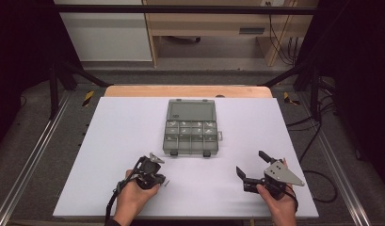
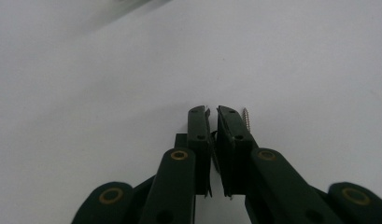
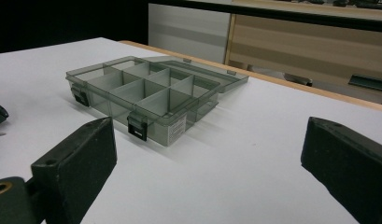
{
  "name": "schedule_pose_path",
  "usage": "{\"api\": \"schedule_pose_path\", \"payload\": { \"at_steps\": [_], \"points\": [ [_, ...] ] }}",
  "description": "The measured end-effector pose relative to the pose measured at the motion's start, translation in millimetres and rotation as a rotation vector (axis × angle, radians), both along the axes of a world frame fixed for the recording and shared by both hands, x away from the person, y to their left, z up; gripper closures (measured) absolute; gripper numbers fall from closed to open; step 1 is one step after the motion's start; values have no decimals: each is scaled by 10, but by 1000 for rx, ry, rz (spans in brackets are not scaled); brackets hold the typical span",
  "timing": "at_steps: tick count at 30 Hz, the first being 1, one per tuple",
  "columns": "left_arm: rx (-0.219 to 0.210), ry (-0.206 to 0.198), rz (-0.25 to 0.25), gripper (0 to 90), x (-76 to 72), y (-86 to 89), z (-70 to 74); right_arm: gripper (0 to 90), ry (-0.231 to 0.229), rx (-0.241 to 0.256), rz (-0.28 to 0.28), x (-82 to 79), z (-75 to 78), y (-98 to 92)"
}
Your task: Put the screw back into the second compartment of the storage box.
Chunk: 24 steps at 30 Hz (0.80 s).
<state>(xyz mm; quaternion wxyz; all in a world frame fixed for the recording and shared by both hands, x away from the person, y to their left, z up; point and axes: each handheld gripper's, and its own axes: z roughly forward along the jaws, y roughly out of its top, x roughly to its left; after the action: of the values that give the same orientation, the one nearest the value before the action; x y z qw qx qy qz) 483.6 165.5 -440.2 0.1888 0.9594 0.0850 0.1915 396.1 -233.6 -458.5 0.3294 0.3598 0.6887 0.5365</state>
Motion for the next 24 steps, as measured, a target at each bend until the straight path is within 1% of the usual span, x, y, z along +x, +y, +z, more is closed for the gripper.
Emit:
{"api": "schedule_pose_path", "payload": {
  "at_steps": [9, 12, 14, 18, 24],
  "points": [
    [-4, -3, 2, 845, -10, -4, -2, 38, 0, -1, 1, 2, -1, 1],
    [-7, 5, 8, 846, -20, -4, -5, 37, 1, -1, 1, 2, -2, 3],
    [-18, 15, 14, 847, -19, 0, -12, 38, 3, -2, 0, 2, -2, 4],
    [-6, 3, 2, 847, -10, -2, -5, 38, 2, -1, 1, 2, -2, 5],
    [-21, 21, 25, 847, -37, -18, -16, 37, 4, -3, 0, 2, -3, 4]
  ]
}}
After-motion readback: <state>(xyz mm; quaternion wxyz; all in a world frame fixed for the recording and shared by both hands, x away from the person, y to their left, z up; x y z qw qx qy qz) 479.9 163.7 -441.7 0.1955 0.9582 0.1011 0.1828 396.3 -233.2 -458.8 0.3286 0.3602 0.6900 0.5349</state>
